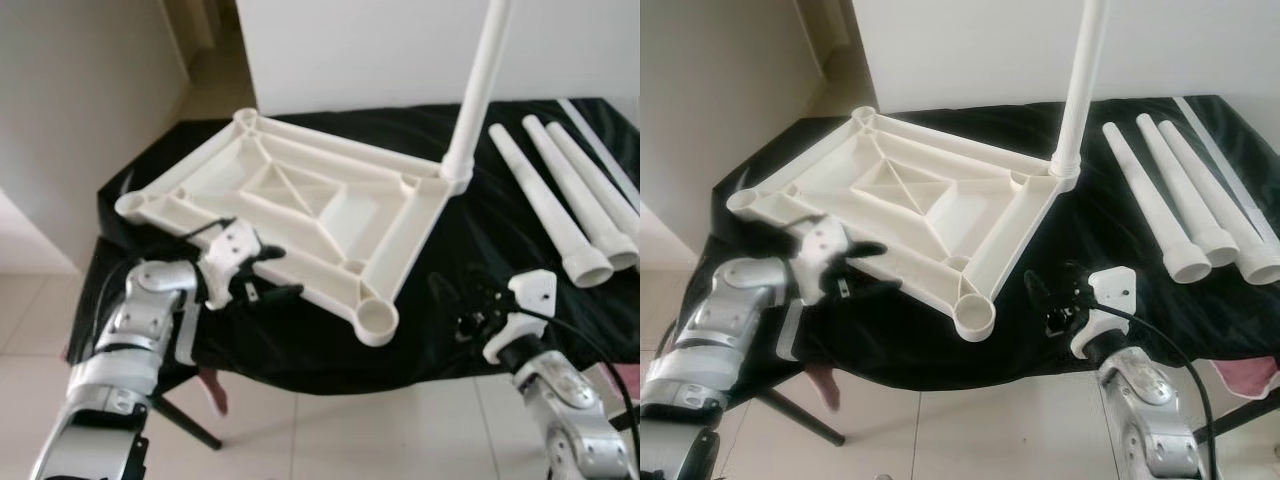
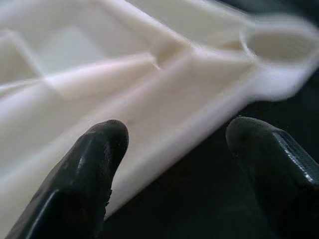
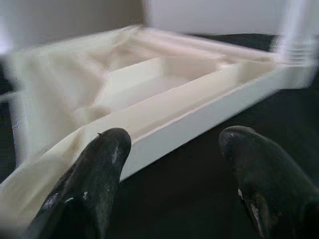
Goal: Building children table
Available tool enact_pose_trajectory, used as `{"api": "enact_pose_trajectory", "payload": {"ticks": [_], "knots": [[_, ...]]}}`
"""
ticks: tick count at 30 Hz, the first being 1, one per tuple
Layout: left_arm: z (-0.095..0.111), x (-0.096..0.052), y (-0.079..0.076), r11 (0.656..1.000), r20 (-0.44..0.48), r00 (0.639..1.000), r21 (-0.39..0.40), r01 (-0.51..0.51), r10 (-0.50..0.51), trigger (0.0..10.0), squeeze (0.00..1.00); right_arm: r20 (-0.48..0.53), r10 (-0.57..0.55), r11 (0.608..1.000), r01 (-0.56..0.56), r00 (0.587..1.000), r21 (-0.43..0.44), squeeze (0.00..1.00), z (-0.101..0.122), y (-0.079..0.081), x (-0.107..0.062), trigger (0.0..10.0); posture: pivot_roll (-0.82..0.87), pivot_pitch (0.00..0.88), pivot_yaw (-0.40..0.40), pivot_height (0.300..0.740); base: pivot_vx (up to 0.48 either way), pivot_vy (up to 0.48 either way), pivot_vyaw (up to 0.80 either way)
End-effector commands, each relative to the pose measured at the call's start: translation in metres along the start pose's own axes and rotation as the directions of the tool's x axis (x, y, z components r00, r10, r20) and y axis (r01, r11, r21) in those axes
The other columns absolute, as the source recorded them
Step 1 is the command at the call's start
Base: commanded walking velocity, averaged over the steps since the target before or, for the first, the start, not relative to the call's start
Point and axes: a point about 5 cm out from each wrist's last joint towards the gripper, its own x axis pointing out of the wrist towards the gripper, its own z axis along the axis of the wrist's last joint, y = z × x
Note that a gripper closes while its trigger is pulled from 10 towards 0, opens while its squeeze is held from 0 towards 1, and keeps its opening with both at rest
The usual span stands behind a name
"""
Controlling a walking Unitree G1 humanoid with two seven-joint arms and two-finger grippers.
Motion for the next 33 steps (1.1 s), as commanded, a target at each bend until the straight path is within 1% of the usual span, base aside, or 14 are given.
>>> {"api": "enact_pose_trajectory", "payload": {"ticks": [1,7,8,9,10,12,13,16,18,19,20,23,26,33], "knots": [[-0.004,0.001,-0.002,0.999,-0.041,0.999,0.036,0.036,-0.034,10.0,0.00,-0.012,0.050,0.999,-0.050,0.999,0.007,0.00,0.000,0.006,-0.002,10.0,-0.13,0.039,0.059,0.740,0.000,0.000,0.00],[-0.009,0.007,-0.002,0.997,-0.083,0.996,0.060,0.038,-0.033,10.0,0.00,-0.042,0.103,0.995,-0.103,0.994,0.003,0.00,0.002,0.006,-0.010,10.0,-0.14,0.040,0.058,0.740,0.000,0.000,0.00],[-0.010,0.012,0.000,0.996,-0.105,0.994,0.081,0.022,-0.014,10.0,0.00,-0.060,0.132,0.991,-0.133,0.989,-0.004,0.00,0.004,0.006,-0.014,10.0,-0.15,0.042,0.061,0.740,0.000,0.000,0.00],[-0.010,0.012,0.000,0.996,-0.105,0.994,0.081,0.022,-0.014,10.0,0.00,-0.060,0.132,0.991,-0.133,0.989,-0.004,0.00,0.004,0.006,-0.014,10.0,-0.15,0.042,0.061,0.740,0.000,0.000,0.00],[-0.011,0.016,0.003,0.996,-0.122,0.993,0.089,-0.001,0.012,10.0,0.00,-0.071,0.148,0.989,-0.148,0.986,-0.007,0.00,0.005,0.005,-0.017,10.0,-0.15,0.042,0.064,0.740,0.000,0.000,0.00],[-0.006,0.018,0.014,0.994,-0.103,0.992,0.081,-0.068,0.076,10.0,0.00,-0.076,0.151,0.988,-0.153,0.986,-0.013,0.00,0.008,0.004,-0.018,10.0,-0.16,0.042,0.065,0.740,0.000,0.000,0.00],[-0.006,0.018,0.014,0.994,-0.103,0.992,0.081,-0.068,0.076,10.0,0.00,-0.076,0.151,0.988,-0.153,0.986,-0.013,0.00,0.008,0.004,-0.018,10.0,-0.16,0.042,0.065,0.740,0.000,0.000,0.00],[0.001,0.014,0.022,0.994,-0.055,0.994,0.064,-0.092,0.096,10.0,0.00,-0.087,0.165,0.986,-0.166,0.983,-0.011,0.00,0.008,0.006,-0.018,10.0,-0.16,0.043,0.068,0.740,0.000,0.000,0.00],[0.001,0.014,0.022,0.994,-0.055,0.994,0.064,-0.092,0.096,10.0,0.00,-0.087,0.165,0.986,-0.166,0.983,-0.011,0.00,0.008,0.006,-0.018,10.0,-0.16,0.043,0.068,0.740,0.000,0.000,0.00],[0.002,0.013,0.025,0.993,-0.051,0.993,0.054,-0.104,0.106,10.0,0.00,-0.101,0.189,0.982,-0.191,0.977,-0.007,0.00,0.006,0.010,-0.018,10.0,-0.16,0.044,0.071,0.740,0.000,0.000,0.00],[0.002,0.013,0.025,0.993,-0.051,0.993,0.054,-0.104,0.106,10.0,0.00,-0.101,0.189,0.982,-0.191,0.977,-0.007,0.00,0.006,0.010,-0.018,10.0,-0.16,0.044,0.071,0.740,0.000,0.000,0.00],[-0.001,0.016,0.028,0.987,-0.078,0.986,0.076,-0.144,0.150,10.0,0.00,-0.130,0.294,0.956,-0.293,0.947,0.021,0.00,0.003,0.027,-0.019,10.0,-0.15,0.043,0.063,0.740,0.000,0.000,0.00],[-0.002,0.020,0.028,0.983,-0.091,0.982,0.085,-0.160,0.168,10.0,0.00,-0.142,0.323,0.946,-0.323,0.936,0.028,0.00,0.002,0.031,-0.019,10.0,-0.15,0.041,0.065,0.740,0.000,0.000,0.00],[-0.004,0.025,0.029,0.980,-0.112,0.976,0.092,-0.177,0.187,10.0,0.00,-0.146,0.324,0.946,-0.324,0.935,0.025,0.00,0.003,0.028,-0.018,10.0,-0.15,0.038,0.066,0.740,0.000,0.000,0.00]]}}
